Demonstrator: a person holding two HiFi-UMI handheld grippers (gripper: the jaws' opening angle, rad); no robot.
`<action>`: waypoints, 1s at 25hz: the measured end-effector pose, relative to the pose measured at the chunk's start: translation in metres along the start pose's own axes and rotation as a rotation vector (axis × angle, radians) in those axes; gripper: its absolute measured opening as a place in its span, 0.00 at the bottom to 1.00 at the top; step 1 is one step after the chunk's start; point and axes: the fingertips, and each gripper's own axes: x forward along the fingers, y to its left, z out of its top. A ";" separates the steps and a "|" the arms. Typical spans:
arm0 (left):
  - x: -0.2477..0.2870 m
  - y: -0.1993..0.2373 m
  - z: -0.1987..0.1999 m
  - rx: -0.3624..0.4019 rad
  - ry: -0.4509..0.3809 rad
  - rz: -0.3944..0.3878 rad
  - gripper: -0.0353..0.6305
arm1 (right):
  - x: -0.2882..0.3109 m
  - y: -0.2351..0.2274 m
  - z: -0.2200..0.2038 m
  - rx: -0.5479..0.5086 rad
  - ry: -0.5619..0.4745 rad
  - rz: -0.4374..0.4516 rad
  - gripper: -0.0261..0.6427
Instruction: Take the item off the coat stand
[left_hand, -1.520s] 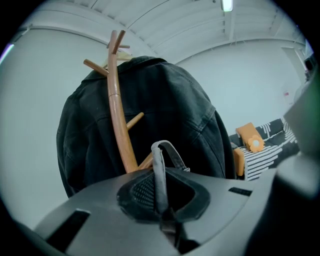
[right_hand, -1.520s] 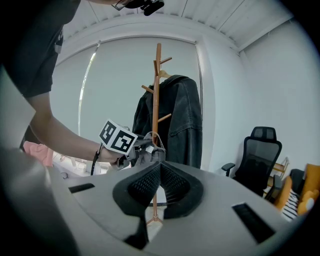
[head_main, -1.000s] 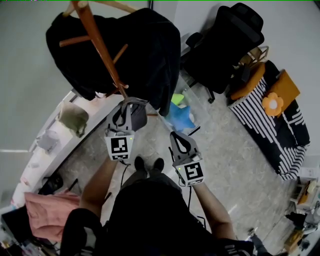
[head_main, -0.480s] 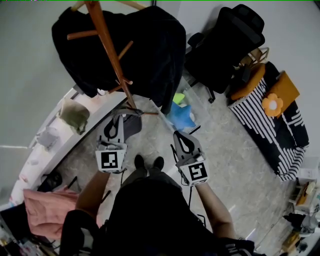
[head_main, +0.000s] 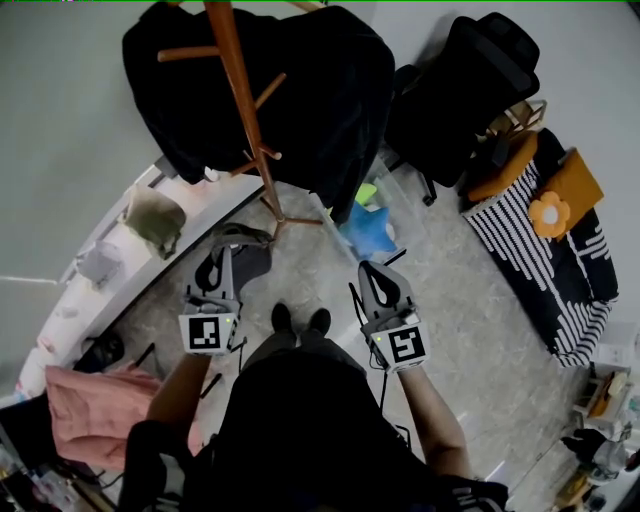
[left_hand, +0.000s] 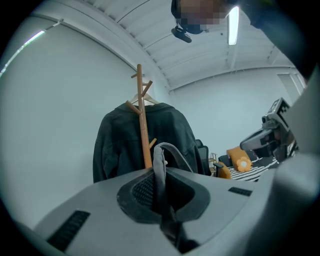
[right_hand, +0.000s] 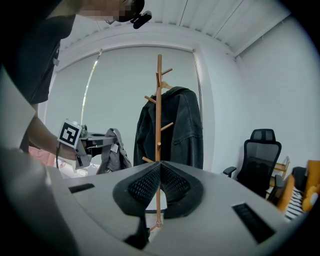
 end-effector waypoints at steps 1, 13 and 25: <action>-0.003 0.003 -0.002 -0.004 0.000 0.002 0.10 | 0.001 0.000 0.000 0.000 0.001 -0.002 0.07; -0.034 0.027 -0.036 -0.013 0.031 0.031 0.10 | 0.003 0.003 -0.003 -0.004 0.004 -0.010 0.07; -0.054 0.042 -0.061 -0.015 0.060 0.049 0.10 | 0.004 0.000 -0.008 0.012 -0.001 -0.009 0.07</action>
